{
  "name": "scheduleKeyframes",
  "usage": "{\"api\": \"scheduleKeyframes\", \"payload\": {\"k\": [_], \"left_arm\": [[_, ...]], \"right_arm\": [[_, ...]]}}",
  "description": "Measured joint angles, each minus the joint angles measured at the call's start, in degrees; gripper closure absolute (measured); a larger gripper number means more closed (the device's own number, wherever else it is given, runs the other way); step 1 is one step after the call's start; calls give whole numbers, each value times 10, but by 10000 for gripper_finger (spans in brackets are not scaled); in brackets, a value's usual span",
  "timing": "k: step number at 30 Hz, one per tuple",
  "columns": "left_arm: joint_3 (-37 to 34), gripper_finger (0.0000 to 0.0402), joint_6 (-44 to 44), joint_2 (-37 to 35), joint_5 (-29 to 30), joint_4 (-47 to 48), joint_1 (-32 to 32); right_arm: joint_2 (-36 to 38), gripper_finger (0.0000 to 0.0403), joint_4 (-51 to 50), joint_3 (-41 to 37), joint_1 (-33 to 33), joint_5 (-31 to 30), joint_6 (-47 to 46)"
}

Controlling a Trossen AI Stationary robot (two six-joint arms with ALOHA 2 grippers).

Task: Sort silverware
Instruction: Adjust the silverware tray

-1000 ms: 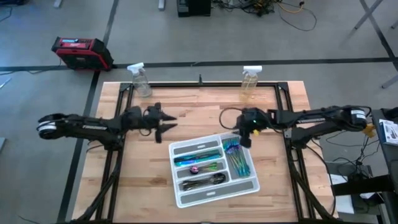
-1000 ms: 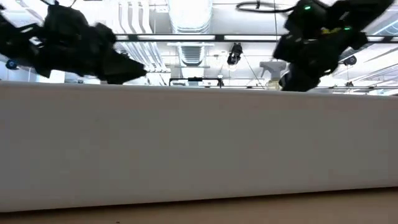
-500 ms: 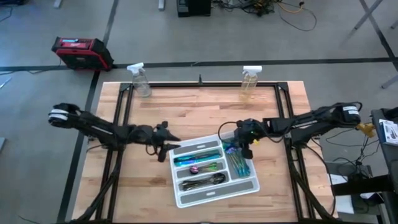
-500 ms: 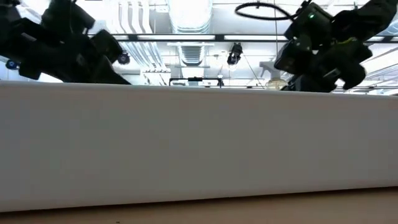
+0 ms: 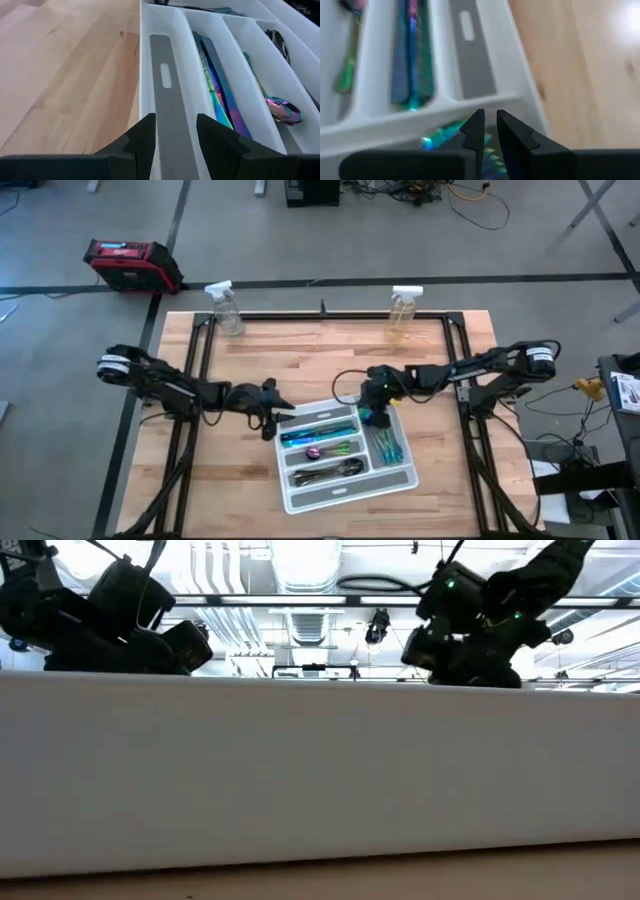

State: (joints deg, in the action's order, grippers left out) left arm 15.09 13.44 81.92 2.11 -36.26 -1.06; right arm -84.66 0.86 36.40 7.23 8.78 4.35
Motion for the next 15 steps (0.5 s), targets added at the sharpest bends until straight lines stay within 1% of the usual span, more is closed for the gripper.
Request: {"api": "scheduleKeyframes", "payload": {"k": [6, 10, 13, 15], "left_arm": [[-5, 282, -50, -35, 14, 40, 60], [-2, 279, -87, -61, 11, 86, 115], [-2, 275, -111, -89, -13, 123, 163], [0, 273, -121, -95, -42, 129, 187]], "right_arm": [[-19, 350, -10, 20, 72, 9, 35], [-34, 341, -8, 33, 115, -3, 55], [-38, 336, -4, 45, 133, -3, 57], [-23, 333, -24, 45, 139, 0, 55]]}}
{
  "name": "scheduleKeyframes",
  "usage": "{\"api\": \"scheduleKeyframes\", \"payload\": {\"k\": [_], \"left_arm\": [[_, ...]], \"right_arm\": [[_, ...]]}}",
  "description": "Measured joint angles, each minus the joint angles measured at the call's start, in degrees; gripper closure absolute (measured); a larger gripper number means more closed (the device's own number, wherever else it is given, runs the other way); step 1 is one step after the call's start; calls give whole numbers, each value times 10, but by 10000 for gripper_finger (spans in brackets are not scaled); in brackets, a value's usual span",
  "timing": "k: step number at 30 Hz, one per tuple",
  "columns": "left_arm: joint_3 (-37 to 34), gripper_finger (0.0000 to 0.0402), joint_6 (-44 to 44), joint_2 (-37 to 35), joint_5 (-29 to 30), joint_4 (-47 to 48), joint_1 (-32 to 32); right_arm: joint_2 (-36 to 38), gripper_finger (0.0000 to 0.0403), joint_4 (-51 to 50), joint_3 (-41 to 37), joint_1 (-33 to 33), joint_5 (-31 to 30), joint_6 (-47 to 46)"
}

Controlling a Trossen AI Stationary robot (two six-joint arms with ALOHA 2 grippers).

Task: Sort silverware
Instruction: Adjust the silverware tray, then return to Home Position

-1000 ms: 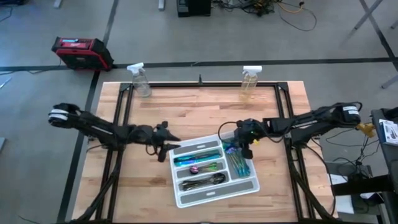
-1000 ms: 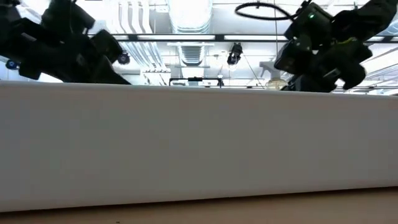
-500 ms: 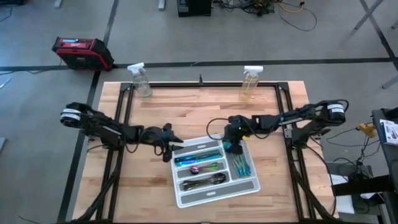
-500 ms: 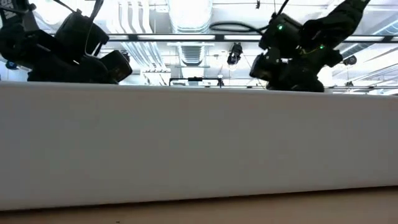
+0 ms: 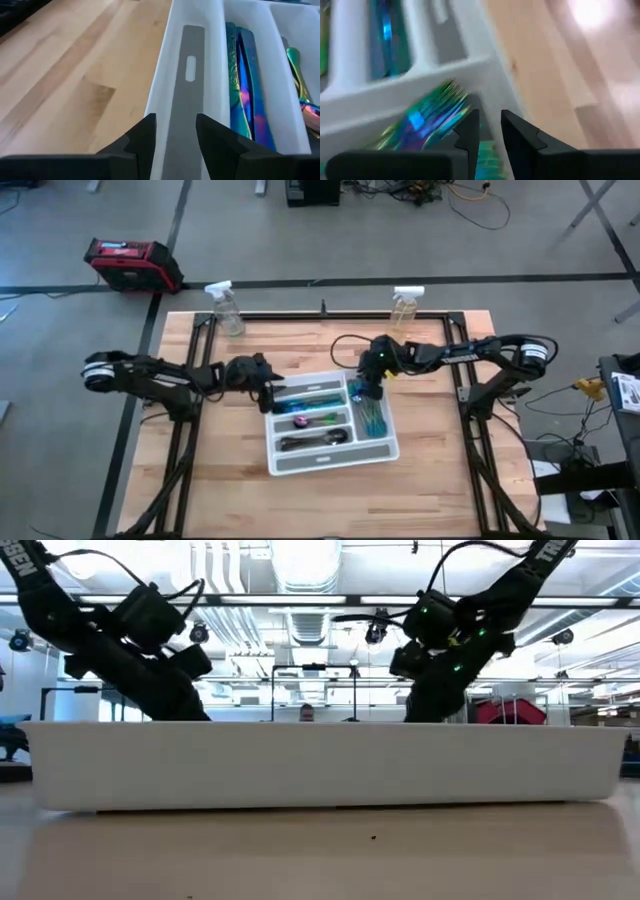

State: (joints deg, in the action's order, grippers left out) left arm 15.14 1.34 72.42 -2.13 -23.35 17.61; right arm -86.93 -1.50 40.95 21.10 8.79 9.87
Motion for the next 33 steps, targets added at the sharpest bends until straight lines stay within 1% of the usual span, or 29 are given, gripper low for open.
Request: {"api": "scheduleKeyframes", "payload": {"k": [4, 7, 10, 13, 15, 17, 20, 22, 23, 25, 27, 30, 32, 33], "left_arm": [[-1, 270, -7, -45, -19, 8, 21], [-10, 270, 5, -88, -25, 29, 16], [-10, 274, 10, -122, -29, 19, 1], [-22, 279, 15, -176, -29, 74, -9], [-22, 282, 21, -199, -29, 64, -14], [-39, 282, 22, -248, -29, 96, -14], [-47, 280, 22, -285, -29, 85, -13], [-64, 277, 21, -336, -30, 119, -14], [-67, 275, 22, -347, -31, 122, -14], [-76, 272, 27, -370, -35, 108, -14], [-99, 270, 28, -425, -42, 134, -14], [-105, 270, 38, -460, -49, 118, -14], [-119, 272, 39, -508, -49, 156, -14], [-121, 274, 41, -518, -50, 155, -15]], "right_arm": [[26, 327, -13, 6, -10, 23, -2], [59, 324, -26, 4, -34, 36, -12], [106, 320, -57, -10, -54, 32, -20], [147, 318, -59, -13, -80, 31, -33], [184, 318, -80, -26, -92, 32, -41], [207, 321, -72, -31, -106, 32, -45], [264, 328, -78, -60, -116, 30, -54], [289, 333, -49, -76, -121, 25, -64], [308, 336, -43, -89, -124, 19, -72], [349, 342, -54, -119, -126, 5, -85], [377, 347, -23, -141, -129, 1, -95], [451, 355, -29, -182, -130, 1, -103], [481, 359, 18, -203, -132, 1, -111], [505, 360, 32, -218, -132, 1, -117]]}}
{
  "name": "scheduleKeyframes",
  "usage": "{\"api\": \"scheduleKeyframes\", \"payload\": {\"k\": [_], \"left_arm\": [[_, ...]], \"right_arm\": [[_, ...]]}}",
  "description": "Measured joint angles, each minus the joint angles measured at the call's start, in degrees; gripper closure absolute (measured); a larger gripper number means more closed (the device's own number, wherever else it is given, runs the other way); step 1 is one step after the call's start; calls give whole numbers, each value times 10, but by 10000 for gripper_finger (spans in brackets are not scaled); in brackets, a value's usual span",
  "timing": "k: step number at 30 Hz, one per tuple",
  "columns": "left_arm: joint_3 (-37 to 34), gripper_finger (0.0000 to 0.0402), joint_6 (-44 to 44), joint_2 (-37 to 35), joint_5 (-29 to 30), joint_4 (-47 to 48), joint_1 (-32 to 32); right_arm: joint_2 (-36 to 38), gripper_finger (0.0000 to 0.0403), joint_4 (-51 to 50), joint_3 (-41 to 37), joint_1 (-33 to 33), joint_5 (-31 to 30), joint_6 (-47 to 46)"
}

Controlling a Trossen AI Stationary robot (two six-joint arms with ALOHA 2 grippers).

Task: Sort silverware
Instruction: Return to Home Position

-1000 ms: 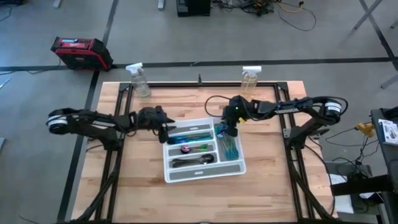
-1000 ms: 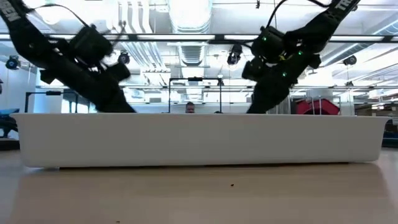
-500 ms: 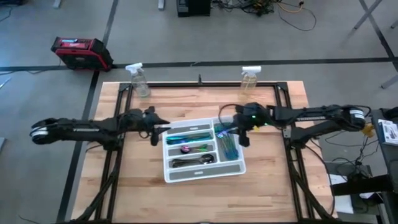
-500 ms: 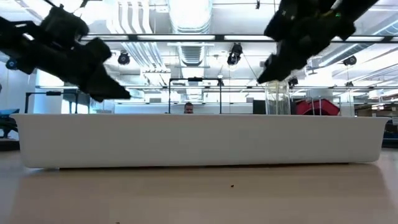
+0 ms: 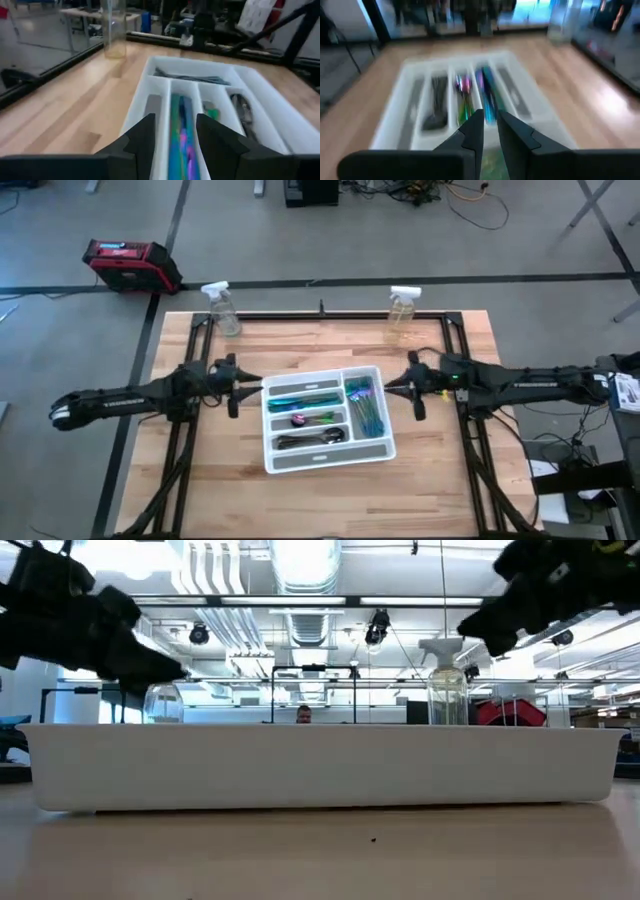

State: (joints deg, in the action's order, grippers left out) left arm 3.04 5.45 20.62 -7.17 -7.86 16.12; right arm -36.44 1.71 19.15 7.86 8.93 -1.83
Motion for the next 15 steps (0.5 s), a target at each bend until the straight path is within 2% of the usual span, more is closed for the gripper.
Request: {"api": "scheduleKeyframes", "payload": {"k": [2, 5, 8, 12, 15], "left_arm": [[-8, 278, 4, -20, 1, -23, 0], [-26, 282, 10, -69, -2, 10, 1], [-26, 281, 26, -110, -2, 58, 1], [-25, 275, 32, -142, -32, 54, -1], [-26, 271, 28, -160, -45, 53, -1]], "right_arm": [[51, 363, -10, -36, 0, 0, -7], [99, 365, 42, -81, 0, -1, -28], [169, 364, 27, -128, 0, -7, -47], [262, 357, 23, -184, 0, -48, -73], [320, 351, -12, -185, -2, -77, -82]]}}
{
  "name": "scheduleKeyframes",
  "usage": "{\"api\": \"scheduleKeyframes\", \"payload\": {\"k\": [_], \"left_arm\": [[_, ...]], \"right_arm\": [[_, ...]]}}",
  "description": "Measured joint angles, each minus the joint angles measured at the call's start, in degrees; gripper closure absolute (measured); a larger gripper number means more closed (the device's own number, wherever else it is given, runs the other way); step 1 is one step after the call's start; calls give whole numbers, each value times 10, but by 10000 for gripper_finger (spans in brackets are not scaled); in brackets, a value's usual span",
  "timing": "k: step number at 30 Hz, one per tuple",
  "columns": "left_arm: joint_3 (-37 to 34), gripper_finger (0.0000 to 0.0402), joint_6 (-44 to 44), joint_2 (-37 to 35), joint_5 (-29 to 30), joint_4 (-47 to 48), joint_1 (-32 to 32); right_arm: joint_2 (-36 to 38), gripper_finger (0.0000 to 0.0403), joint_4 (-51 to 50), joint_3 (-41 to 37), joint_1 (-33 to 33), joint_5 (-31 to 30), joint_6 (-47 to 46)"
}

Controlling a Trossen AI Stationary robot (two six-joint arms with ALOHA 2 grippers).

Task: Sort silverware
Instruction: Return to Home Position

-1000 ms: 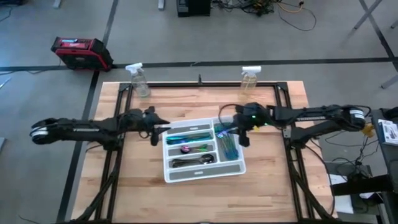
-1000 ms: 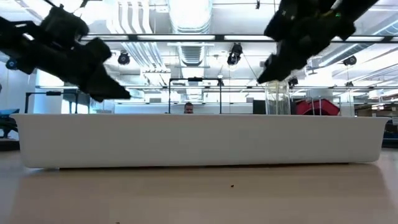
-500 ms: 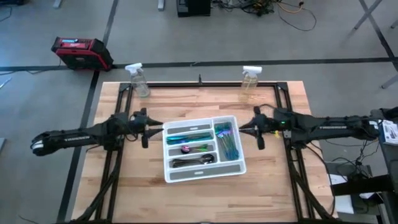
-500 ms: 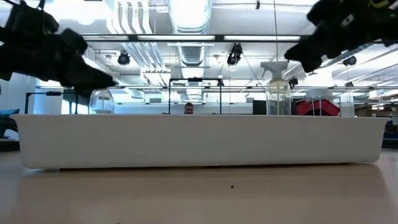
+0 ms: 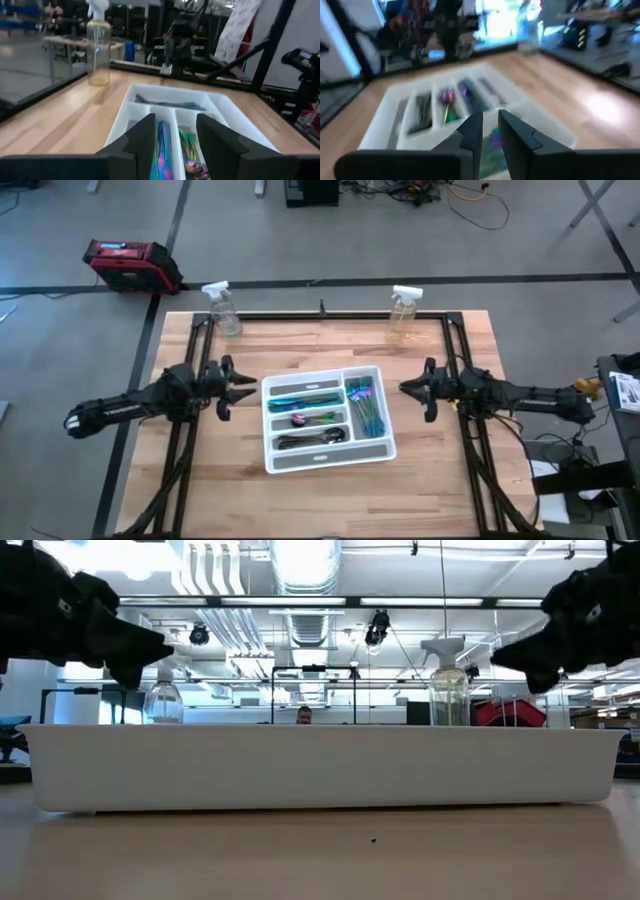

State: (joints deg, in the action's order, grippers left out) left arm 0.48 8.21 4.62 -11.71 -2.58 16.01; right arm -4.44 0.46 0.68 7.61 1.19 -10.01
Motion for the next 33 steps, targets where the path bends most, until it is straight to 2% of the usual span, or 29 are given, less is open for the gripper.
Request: {"api": "scheduleKeyframes", "payload": {"k": [3, 10, 18, 27, 33], "left_arm": [[0, 270, -1, -3, -2, 1, -2], [1, 280, -7, 5, -11, 3, -10], [38, 277, -7, -46, -12, 121, -11], [9, 270, -13, -45, -29, 18, -16], [5, 280, -11, -41, -29, 10, -25]], "right_arm": [[44, 343, 2, 0, -6, 15, 24], [21, 329, 0, 1, -10, 14, 21], [29, 317, -2, 1, -11, 5, 31], [31, 326, -3, 1, -11, 2, 20], [23, 343, -3, 1, -11, 2, 15]]}}
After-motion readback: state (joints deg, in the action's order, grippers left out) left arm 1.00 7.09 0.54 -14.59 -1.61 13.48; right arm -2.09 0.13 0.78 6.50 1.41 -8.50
